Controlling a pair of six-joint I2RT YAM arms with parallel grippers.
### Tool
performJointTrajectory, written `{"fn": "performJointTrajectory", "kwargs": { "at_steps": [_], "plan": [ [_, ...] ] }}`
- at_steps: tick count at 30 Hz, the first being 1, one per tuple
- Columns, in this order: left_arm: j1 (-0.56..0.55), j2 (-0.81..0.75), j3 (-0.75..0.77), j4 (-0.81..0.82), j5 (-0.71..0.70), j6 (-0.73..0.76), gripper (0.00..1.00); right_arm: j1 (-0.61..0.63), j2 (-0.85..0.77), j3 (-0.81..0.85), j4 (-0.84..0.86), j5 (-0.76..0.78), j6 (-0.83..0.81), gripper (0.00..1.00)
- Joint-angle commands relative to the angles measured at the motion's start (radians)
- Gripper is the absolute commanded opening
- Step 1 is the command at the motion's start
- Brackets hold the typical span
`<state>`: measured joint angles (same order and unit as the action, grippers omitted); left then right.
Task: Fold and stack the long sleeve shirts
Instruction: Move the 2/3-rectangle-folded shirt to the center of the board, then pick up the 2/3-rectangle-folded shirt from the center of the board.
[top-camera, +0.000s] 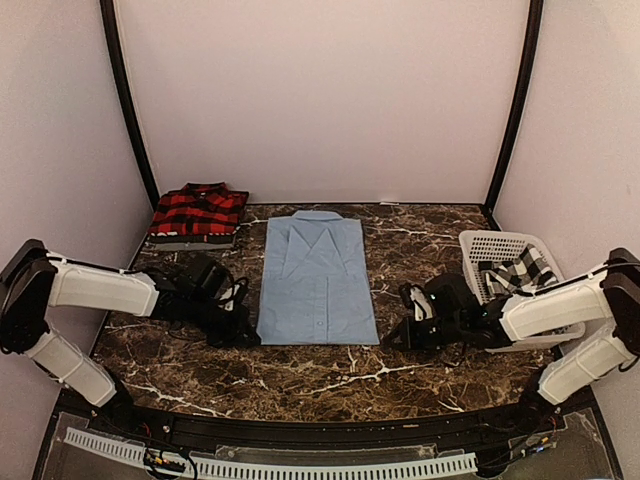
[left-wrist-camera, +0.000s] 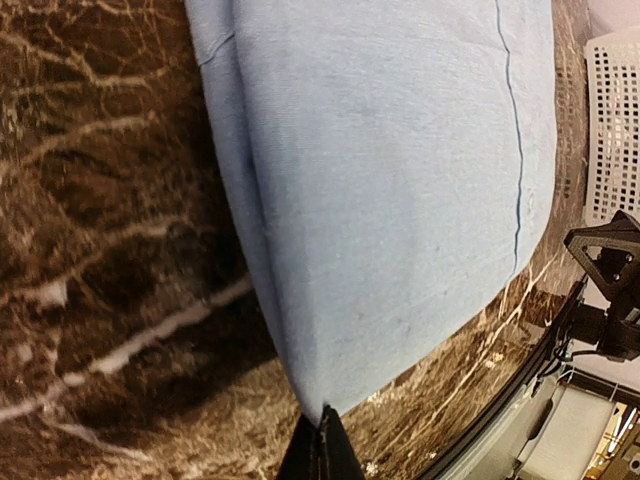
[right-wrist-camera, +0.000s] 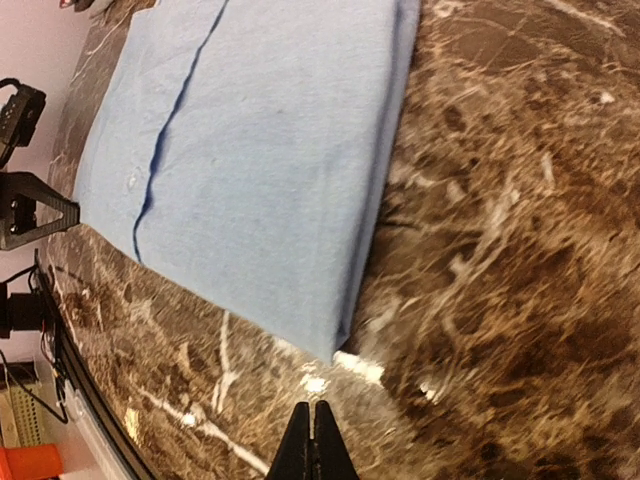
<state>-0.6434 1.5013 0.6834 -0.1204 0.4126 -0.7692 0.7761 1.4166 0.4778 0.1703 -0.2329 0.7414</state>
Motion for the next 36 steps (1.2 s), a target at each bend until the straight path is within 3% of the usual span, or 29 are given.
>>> {"fn": "performJointTrajectory", "kwargs": {
  "at_steps": [1,7,12,15,30,36],
  "plan": [
    [-0.082,-0.129,-0.079,-0.056,-0.065,-0.058,0.0,0.125,-0.111,-0.041,-0.051,0.097,0.088,0.0],
    [-0.126,-0.222,-0.172,-0.051,-0.095,-0.104,0.0,0.213,-0.164,-0.085,-0.048,0.155,0.133,0.0],
    [-0.127,-0.223,-0.178,-0.053,-0.101,-0.103,0.0,0.229,-0.105,-0.063,-0.036,0.17,0.123,0.24],
    [-0.127,-0.218,-0.173,-0.059,-0.107,-0.1,0.0,0.23,-0.063,-0.049,-0.013,0.16,0.116,0.3],
    [-0.128,-0.198,-0.163,-0.059,-0.111,-0.094,0.0,0.24,0.098,0.044,0.034,0.12,0.099,0.29],
    [-0.127,-0.193,-0.163,-0.054,-0.108,-0.092,0.0,0.247,0.121,0.056,0.032,0.122,0.108,0.24]
  ]
}}
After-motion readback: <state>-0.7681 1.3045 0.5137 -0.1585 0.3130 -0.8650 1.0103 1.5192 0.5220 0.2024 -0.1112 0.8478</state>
